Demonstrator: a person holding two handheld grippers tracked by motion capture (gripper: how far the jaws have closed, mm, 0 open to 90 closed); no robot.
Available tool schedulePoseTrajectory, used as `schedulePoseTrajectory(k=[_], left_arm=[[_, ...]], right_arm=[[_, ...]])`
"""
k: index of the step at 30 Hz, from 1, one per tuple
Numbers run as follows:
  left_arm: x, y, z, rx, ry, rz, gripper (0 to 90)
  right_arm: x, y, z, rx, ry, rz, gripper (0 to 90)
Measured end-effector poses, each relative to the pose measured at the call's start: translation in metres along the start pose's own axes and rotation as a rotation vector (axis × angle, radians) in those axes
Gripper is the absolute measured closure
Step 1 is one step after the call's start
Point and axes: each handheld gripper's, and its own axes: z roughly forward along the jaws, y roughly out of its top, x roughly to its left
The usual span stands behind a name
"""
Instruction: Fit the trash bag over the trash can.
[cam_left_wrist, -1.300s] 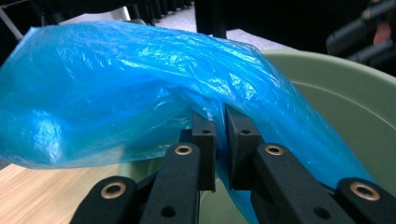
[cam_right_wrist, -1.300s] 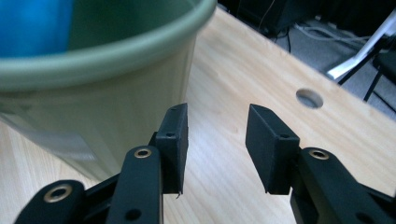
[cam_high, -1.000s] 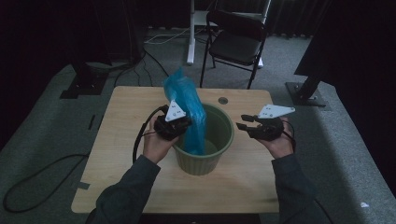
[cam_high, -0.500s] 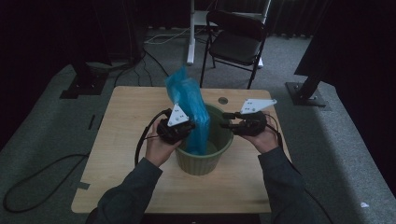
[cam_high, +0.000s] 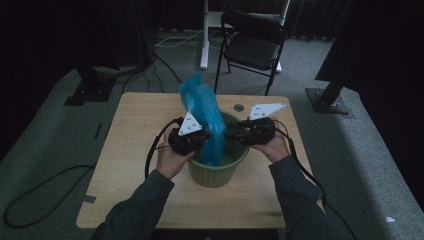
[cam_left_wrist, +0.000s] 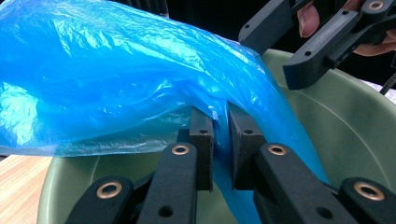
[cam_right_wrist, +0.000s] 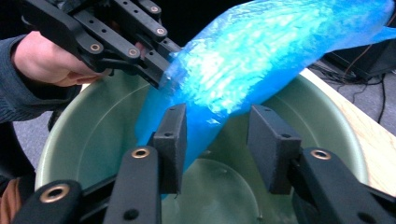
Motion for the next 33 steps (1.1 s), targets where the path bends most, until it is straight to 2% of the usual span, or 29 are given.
schedulePoseTrajectory(k=[4, 6, 8, 11, 19, 33], left_arm=[[-0.001, 0.000, 0.000, -0.004, -0.004, 0.005, 81.4], [-0.001, 0.000, 0.000, -0.003, -0.007, 0.005, 80.9], [-0.002, 0.000, 0.000, -0.003, -0.007, 0.004, 79.8], [0.000, -0.001, -0.002, -0.004, 0.006, 0.000, 76.4], [0.007, -0.003, -0.015, -0.023, 0.025, -0.014, 71.6], [0.022, -0.012, -0.027, -0.018, 0.051, -0.060, 73.5]], right_arm=[[0.002, 0.001, 0.003, 0.002, 0.014, -0.014, 63.1], [0.003, 0.002, 0.004, 0.002, 0.015, -0.021, 70.6], [0.004, 0.002, 0.005, 0.003, 0.012, -0.039, 82.0], [0.006, 0.002, 0.004, 0.005, -0.002, -0.059, 88.5], [0.011, -0.002, 0.002, 0.023, -0.018, -0.083, 89.1], [0.013, -0.017, -0.010, 0.031, -0.051, -0.088, 89.5]])
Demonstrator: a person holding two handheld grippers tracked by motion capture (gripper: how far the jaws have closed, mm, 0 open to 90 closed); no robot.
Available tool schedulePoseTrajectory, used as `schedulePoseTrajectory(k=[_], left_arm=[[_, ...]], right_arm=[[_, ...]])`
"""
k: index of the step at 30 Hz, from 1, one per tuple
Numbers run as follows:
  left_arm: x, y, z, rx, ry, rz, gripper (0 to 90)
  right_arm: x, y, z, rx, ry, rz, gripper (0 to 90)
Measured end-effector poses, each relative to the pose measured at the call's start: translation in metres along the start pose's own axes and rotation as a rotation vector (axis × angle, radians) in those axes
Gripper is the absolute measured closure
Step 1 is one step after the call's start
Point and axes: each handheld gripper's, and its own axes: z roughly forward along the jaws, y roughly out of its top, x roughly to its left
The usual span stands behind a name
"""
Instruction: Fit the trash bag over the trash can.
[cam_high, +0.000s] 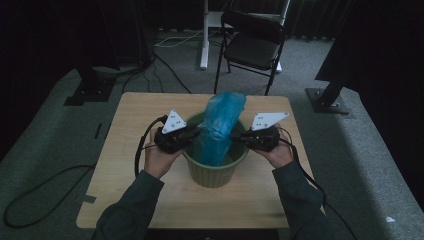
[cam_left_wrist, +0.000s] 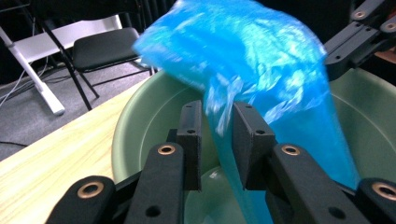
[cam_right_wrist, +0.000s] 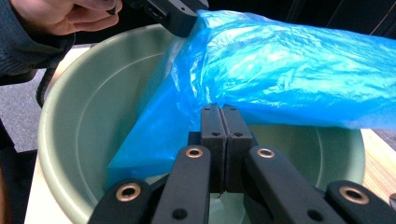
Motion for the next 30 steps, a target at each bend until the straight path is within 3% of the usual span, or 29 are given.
schedulePoseTrajectory(k=[6, 13, 16, 20, 25, 28, 30], left_arm=[[0.005, 0.006, -0.004, -0.042, -0.014, -0.028, 65.9], [0.005, 0.025, 0.001, -0.078, -0.092, -0.051, 53.9], [0.005, 0.030, 0.010, -0.051, -0.144, -0.068, 47.2], [0.000, 0.036, 0.021, -0.030, -0.179, -0.078, 43.6], [-0.002, 0.040, 0.034, 0.016, -0.200, -0.108, 47.3], [-0.005, 0.040, 0.038, 0.043, -0.238, -0.108, 58.2], [-0.007, 0.040, 0.040, 0.055, -0.258, -0.105, 70.3]], right_arm=[[0.002, -0.001, -0.001, 0.001, 0.007, -0.011, 89.5], [0.006, 0.001, 0.005, 0.003, 0.009, -0.029, 89.4], [0.008, 0.002, 0.007, 0.008, 0.008, -0.039, 89.4], [0.010, 0.004, 0.009, 0.017, 0.010, -0.051, 89.4], [0.014, 0.004, 0.010, 0.023, 0.020, -0.072, 89.5], [0.014, 0.005, 0.011, 0.022, 0.021, -0.079, 89.4], [0.014, 0.006, 0.011, 0.022, 0.021, -0.082, 89.4]])
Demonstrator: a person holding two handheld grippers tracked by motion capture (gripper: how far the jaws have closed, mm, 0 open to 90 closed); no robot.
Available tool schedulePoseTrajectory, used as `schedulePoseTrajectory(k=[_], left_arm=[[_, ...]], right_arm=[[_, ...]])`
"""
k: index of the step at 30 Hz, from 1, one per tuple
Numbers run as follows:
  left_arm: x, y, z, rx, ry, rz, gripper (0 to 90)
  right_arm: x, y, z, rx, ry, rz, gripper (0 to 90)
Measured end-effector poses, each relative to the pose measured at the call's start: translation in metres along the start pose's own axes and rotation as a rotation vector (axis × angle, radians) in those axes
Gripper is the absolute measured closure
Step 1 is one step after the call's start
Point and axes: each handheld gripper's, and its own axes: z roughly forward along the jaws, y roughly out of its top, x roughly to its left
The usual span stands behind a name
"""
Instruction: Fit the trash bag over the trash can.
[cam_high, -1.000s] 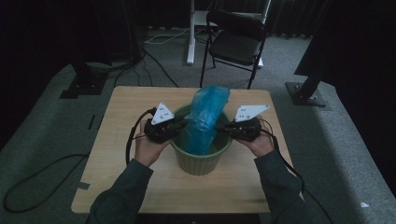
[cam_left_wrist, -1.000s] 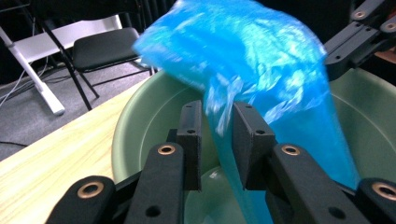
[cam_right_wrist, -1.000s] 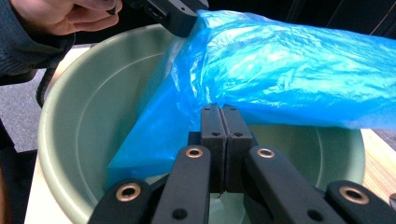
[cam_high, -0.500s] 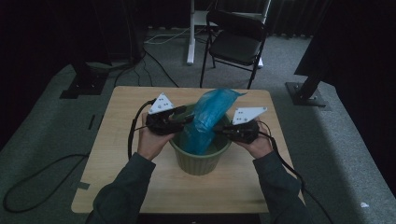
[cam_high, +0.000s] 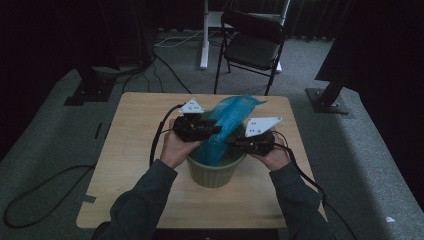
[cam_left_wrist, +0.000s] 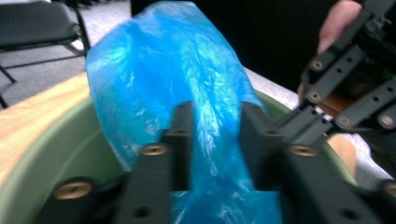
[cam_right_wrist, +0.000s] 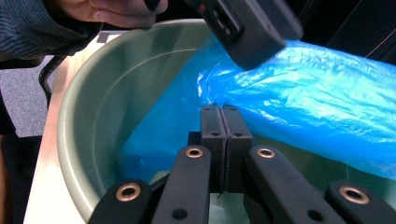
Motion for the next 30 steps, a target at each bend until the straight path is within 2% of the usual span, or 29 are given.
schedulePoseTrajectory(k=[2, 4, 5, 7, 9, 12, 13, 15, 21, 24, 26, 27, 30], left_arm=[[-0.002, 0.000, 0.001, 0.009, -0.005, 0.003, 82.6], [-0.004, -0.001, 0.000, 0.017, 0.013, 0.012, 88.3], [-0.005, -0.002, -0.002, 0.017, 0.020, 0.016, 89.2], [-0.008, -0.004, -0.005, 0.026, 0.039, 0.038, 89.3], [-0.010, -0.007, -0.008, 0.027, 0.048, 0.048, 89.3], [-0.012, -0.011, -0.012, 0.023, 0.061, 0.054, 89.2], [-0.012, -0.011, -0.012, 0.023, 0.061, 0.054, 89.2], [-0.013, -0.014, -0.015, 0.015, 0.067, 0.055, 89.2], [-0.018, -0.026, -0.020, 0.016, 0.071, 0.077, 89.0], [-0.021, -0.031, -0.022, 0.024, 0.076, 0.091, 88.4], [-0.022, -0.034, -0.023, 0.029, 0.073, 0.103, 88.2], [-0.023, -0.035, -0.024, 0.032, 0.073, 0.106, 87.7], [-0.023, -0.037, -0.024, 0.036, 0.072, 0.113, 87.2]], right_arm=[[0.001, 0.000, 0.000, 0.004, 0.001, -0.003, 89.4], [0.002, 0.000, 0.000, 0.011, 0.002, -0.006, 89.0], [0.002, 0.000, 0.000, 0.016, 0.005, -0.003, 86.0], [0.002, -0.001, -0.001, 0.019, 0.016, 0.010, 73.2], [0.001, -0.002, -0.004, 0.008, 0.009, 0.027, 64.3], [-0.004, -0.003, -0.013, -0.021, -0.020, 0.065, 56.6], [-0.004, -0.003, -0.013, -0.021, -0.020, 0.065, 56.6], [-0.010, -0.003, -0.020, -0.043, -0.060, 0.113, 50.4], [-0.021, -0.004, -0.027, -0.075, -0.142, 0.173, 42.4], [-0.027, -0.003, -0.030, -0.081, -0.187, 0.198, 40.2], [-0.029, -0.003, -0.031, -0.085, -0.195, 0.203, 39.8], [-0.034, -0.002, -0.034, -0.091, -0.224, 0.219, 39.0], [-0.044, -0.001, -0.037, -0.104, -0.241, 0.254, 39.0]])
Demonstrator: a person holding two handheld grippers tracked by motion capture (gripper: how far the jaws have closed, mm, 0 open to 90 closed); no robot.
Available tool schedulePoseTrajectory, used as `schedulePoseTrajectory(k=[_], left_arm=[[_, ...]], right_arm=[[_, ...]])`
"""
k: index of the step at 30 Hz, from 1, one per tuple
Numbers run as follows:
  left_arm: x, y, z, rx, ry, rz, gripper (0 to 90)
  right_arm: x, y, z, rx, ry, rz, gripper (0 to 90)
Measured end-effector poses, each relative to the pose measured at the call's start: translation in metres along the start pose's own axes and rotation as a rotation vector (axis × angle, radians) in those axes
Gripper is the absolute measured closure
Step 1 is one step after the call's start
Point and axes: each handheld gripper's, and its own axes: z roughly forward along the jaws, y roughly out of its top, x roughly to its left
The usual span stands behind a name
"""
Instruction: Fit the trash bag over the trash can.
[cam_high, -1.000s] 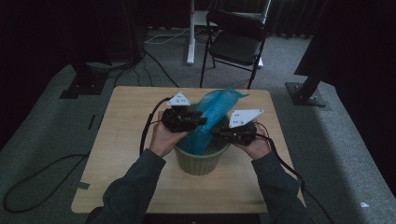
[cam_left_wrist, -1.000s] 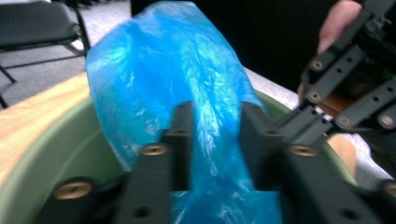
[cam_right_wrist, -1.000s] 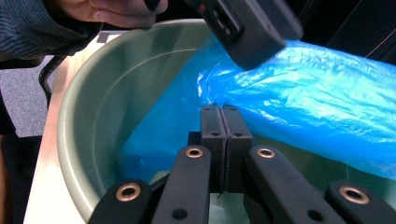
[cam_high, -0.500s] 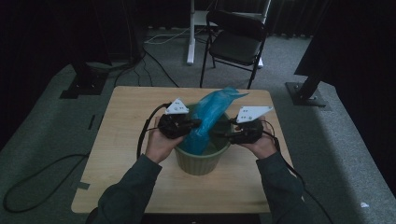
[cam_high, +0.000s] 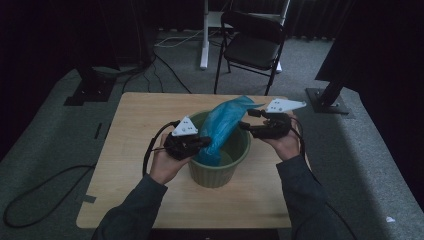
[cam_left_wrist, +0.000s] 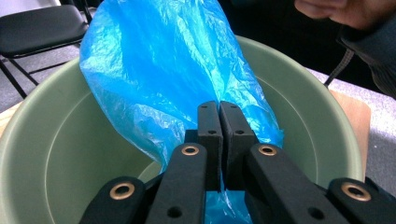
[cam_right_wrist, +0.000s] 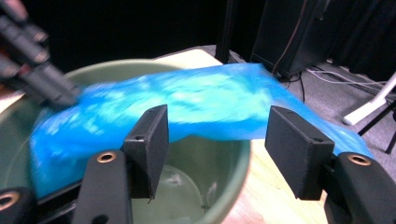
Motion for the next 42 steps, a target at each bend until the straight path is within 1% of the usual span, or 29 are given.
schedulePoseTrajectory(k=[1, 3, 7, 8, 9, 10, 12, 14, 15, 16, 17, 18, 19, 20, 21, 24, 26, 30, 31, 32, 34, 36, 38, 42], left_arm=[[0.000, 0.000, 0.000, 0.000, 0.000, 0.000, 87.2], [0.000, -0.002, 0.000, 0.005, -0.001, -0.002, 87.1], [0.001, -0.004, 0.001, 0.007, -0.003, -0.004, 86.8], [0.001, -0.004, 0.001, 0.010, -0.002, -0.001, 86.8], [0.000, -0.005, 0.001, 0.011, -0.002, -0.004, 86.8], [0.001, -0.005, 0.001, 0.014, -0.003, -0.002, 86.8], [0.001, -0.006, 0.001, 0.016, -0.002, -0.005, 86.7], [0.002, -0.007, 0.002, 0.018, -0.001, -0.006, 86.5], [0.002, -0.007, 0.002, 0.017, 0.000, -0.007, 86.2], [0.002, -0.007, 0.002, 0.017, 0.000, -0.007, 85.9], [0.002, -0.007, 0.001, 0.015, -0.001, -0.008, 84.9], [0.002, -0.007, 0.001, 0.014, 0.000, -0.008, 84.5], [0.002, -0.007, 0.001, 0.014, 0.000, -0.008, 84.0], [0.002, -0.006, 0.001, 0.010, -0.002, -0.014, 84.0], [0.003, -0.006, 0.000, 0.008, 0.000, -0.013, 82.4], [0.003, -0.005, -0.002, -0.002, 0.003, -0.017, 77.0], [0.004, -0.004, -0.004, -0.015, 0.006, -0.025, 73.6], [0.006, -0.001, -0.008, -0.036, 0.010, -0.036, 68.2], [0.006, -0.001, -0.008, -0.036, 0.010, -0.036, 67.3], [0.007, 0.002, -0.010, -0.049, 0.006, -0.040, 67.3], [0.007, 0.005, -0.011, -0.061, 0.003, -0.042, 64.5], [0.007, 0.010, -0.012, -0.075, -0.009, -0.043, 62.5], [0.006, 0.014, -0.011, -0.083, -0.008, -0.036, 60.9], [0.006, 0.022, -0.006, -0.078, -0.001, -0.033, 59.3]], right_arm=[[0.000, 0.000, 0.000, 0.000, 0.000, 0.000, 39.0], [-0.007, 0.004, 0.001, -0.008, -0.002, 0.021, 39.1], [-0.010, 0.006, 0.005, -0.005, 0.006, 0.029, 39.1], [-0.011, 0.006, 0.006, -0.005, 0.012, 0.032, 39.1], [-0.014, 0.006, 0.010, -0.002, 0.032, 0.048, 40.5], [-0.014, 0.006, 0.011, -0.005, 0.045, 0.051, 42.2], [-0.013, 0.005, 0.013, -0.004, 0.078, 0.050, 46.6], [-0.011, 0.005, 0.015, 0.011, 0.093, 0.033, 53.7], [-0.010, 0.005, 0.015, 0.015, 0.096, 0.027, 57.0], [-0.010, 0.005, 0.015, 0.015, 0.096, 0.027, 57.0], [-0.007, 0.004, 0.015, 0.020, 0.105, 0.006, 65.8], [-0.006, 0.004, 0.015, 0.021, 0.109, 0.000, 68.9], [-0.006, 0.004, 0.015, 0.021, 0.109, 0.000, 68.9], [-0.005, 0.004, 0.015, 0.023, 0.113, -0.007, 72.7], [-0.002, 0.004, 0.015, 0.031, 0.119, -0.025, 78.6], [0.003, 0.004, 0.015, 0.038, 0.120, -0.052, 85.0], [0.006, 0.004, 0.015, 0.044, 0.119, -0.067, 86.5], [0.013, 0.004, 0.015, 0.055, 0.128, -0.095, 86.8], [0.013, 0.004, 0.015, 0.055, 0.128, -0.095, 86.8], [0.015, 0.004, 0.015, 0.060, 0.132, -0.101, 86.8], [0.020, 0.003, 0.016, 0.067, 0.142, -0.117, 86.8], [0.024, 0.002, 0.017, 0.073, 0.143, -0.130, 86.8], [0.028, 0.001, 0.019, 0.079, 0.160, -0.140, 86.8], [0.037, 0.000, 0.019, 0.075, 0.190, -0.163, 86.8]])
